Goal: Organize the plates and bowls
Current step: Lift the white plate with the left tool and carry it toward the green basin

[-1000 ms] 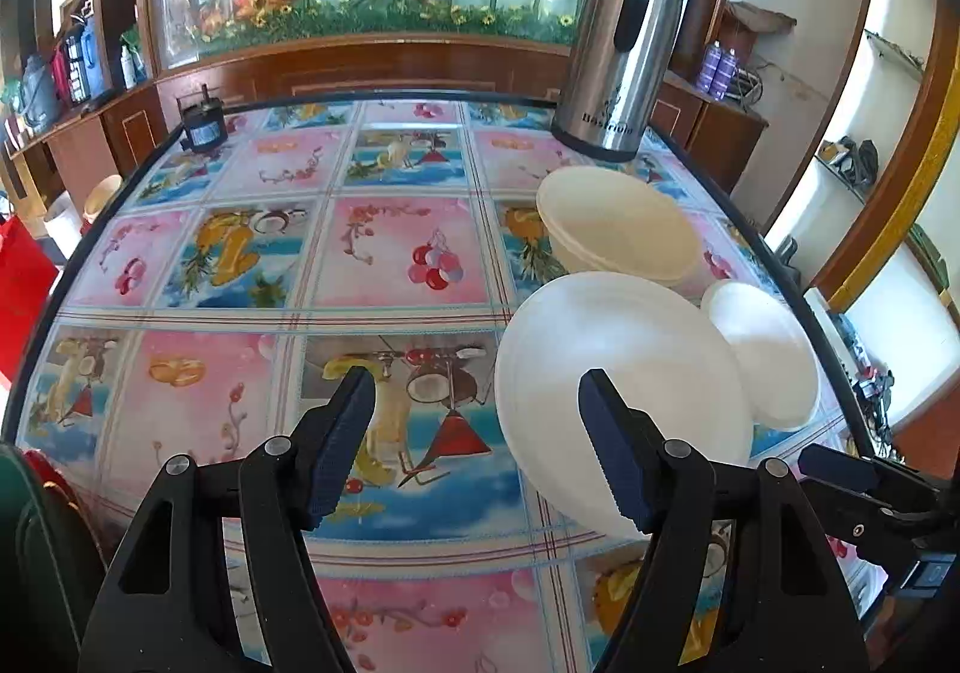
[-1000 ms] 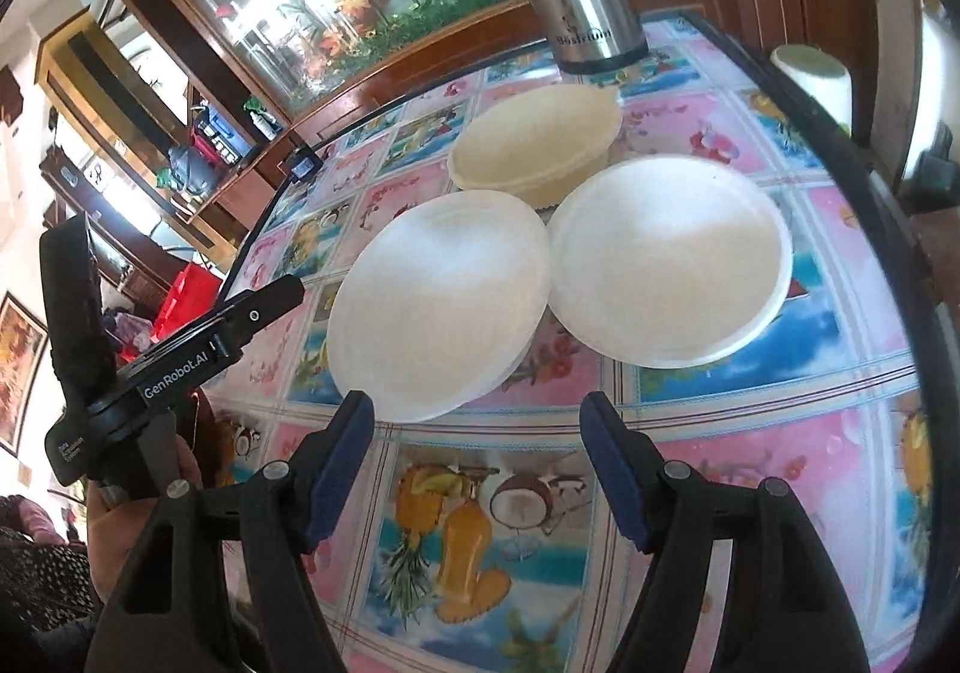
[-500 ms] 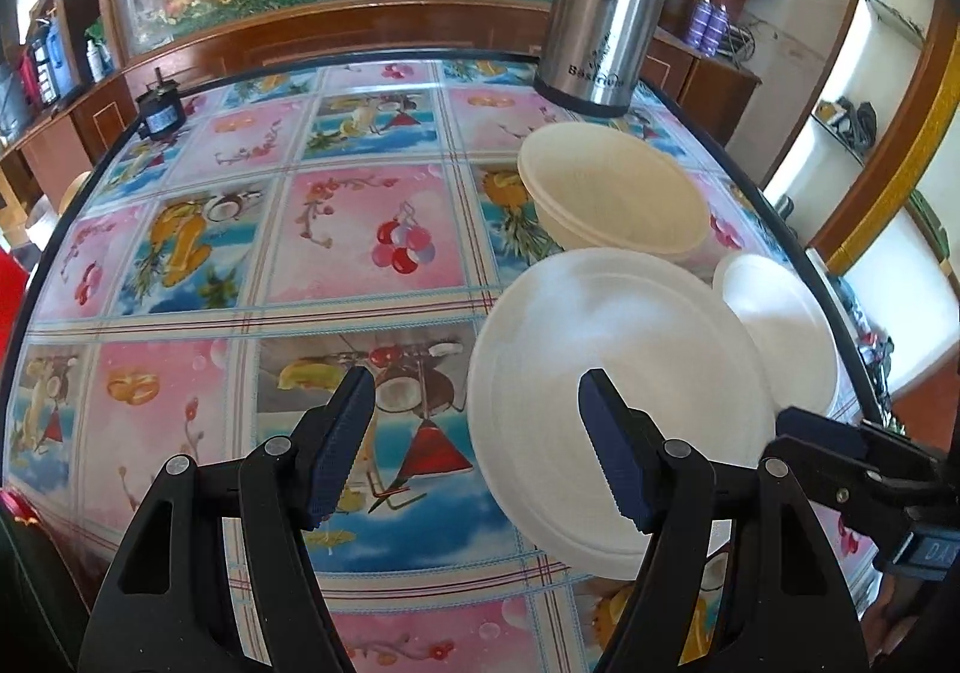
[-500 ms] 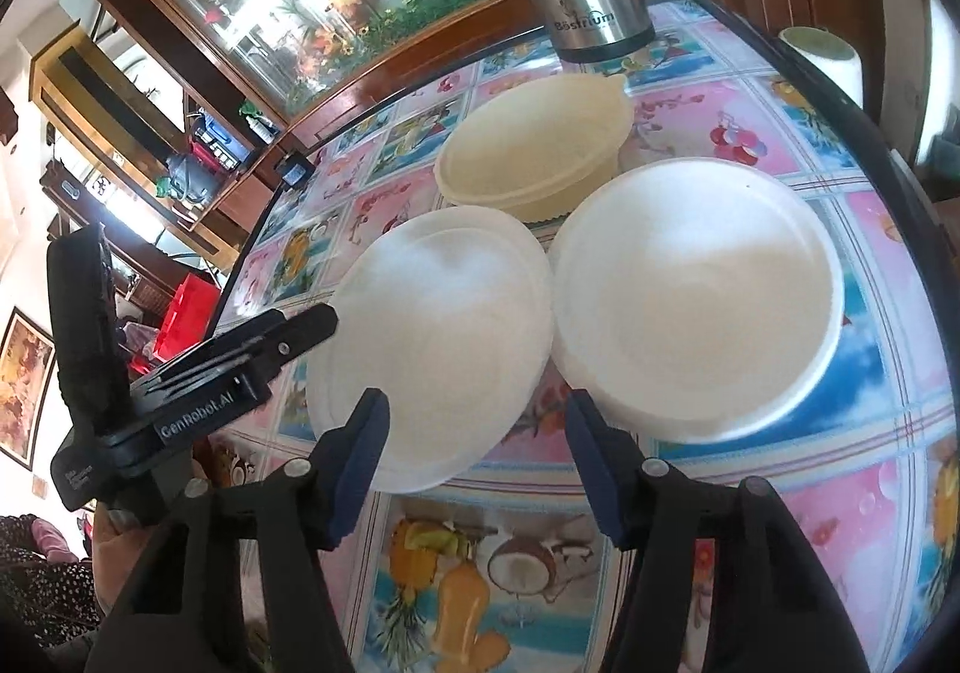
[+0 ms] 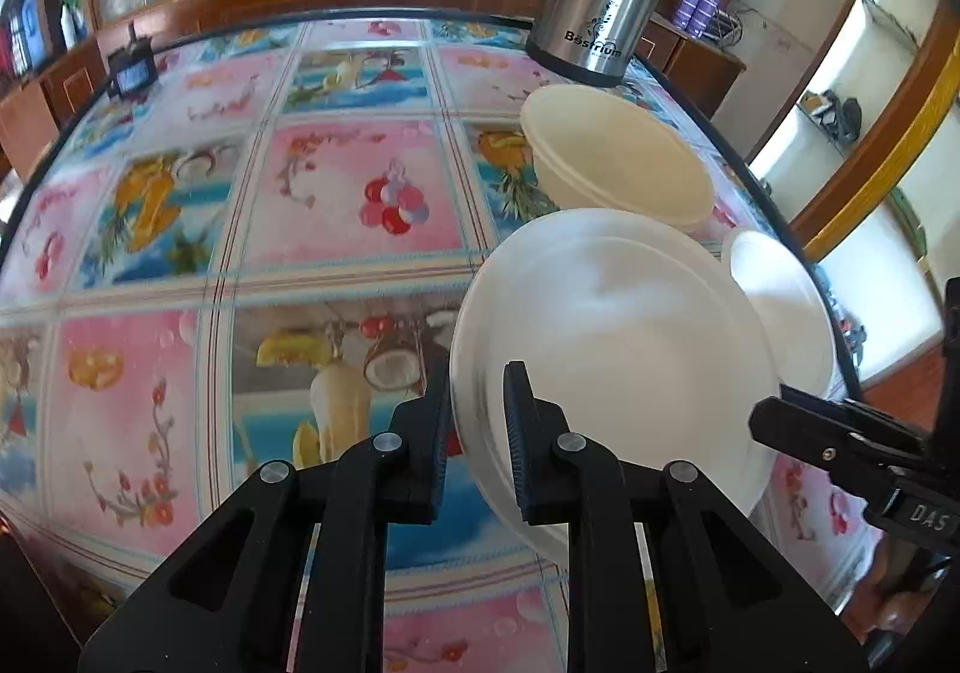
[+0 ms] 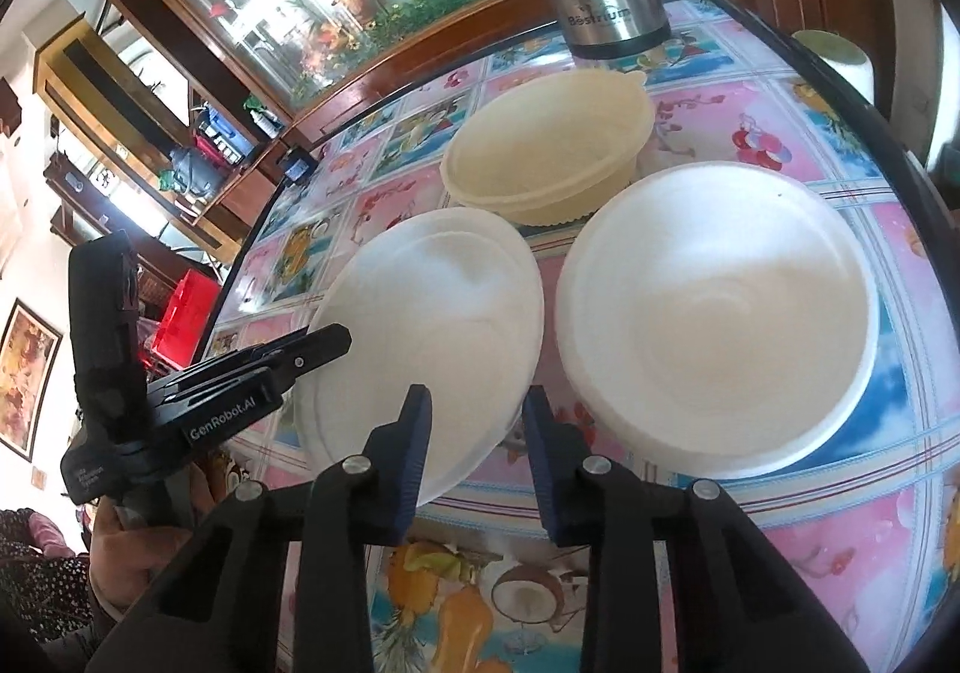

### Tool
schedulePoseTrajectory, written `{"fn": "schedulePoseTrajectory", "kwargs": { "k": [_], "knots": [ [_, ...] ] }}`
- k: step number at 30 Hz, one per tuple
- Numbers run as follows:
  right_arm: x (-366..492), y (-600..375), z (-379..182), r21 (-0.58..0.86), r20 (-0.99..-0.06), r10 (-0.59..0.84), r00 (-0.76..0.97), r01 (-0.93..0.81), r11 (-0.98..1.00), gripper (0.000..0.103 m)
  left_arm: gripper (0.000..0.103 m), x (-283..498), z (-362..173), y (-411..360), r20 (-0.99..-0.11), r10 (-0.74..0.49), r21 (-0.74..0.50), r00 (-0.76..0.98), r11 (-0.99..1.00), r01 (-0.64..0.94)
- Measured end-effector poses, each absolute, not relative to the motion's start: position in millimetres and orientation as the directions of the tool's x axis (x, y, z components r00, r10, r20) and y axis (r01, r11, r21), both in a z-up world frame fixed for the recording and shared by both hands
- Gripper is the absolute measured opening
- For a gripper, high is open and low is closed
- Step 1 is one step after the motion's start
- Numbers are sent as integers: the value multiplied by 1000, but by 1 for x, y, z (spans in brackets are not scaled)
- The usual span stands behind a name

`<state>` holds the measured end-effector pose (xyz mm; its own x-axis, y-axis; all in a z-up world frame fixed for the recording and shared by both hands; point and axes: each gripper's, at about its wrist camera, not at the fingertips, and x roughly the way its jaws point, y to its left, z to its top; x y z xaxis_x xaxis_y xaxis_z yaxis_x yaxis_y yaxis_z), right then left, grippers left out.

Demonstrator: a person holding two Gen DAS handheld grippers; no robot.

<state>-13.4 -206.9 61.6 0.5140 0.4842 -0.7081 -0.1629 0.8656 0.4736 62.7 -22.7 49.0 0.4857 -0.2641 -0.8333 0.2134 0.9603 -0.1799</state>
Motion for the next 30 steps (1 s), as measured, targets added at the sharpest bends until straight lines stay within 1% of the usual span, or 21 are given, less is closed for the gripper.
{"fn": "schedulePoseTrajectory", "kwargs": {
  "k": [10,18,30],
  "knots": [
    [-18,-197,69,465,-702,492,515,-191,864,31,16,42,63,-10,-815,-272,-186,512,959,213],
    [-30,-185,75,442,-706,490,512,-223,869,31,16,23,64,3,-808,-282,-204,517,957,204],
    [-44,-158,79,362,-729,452,513,-271,892,31,16,0,69,21,-795,-263,-192,547,964,186]
  ]
}}
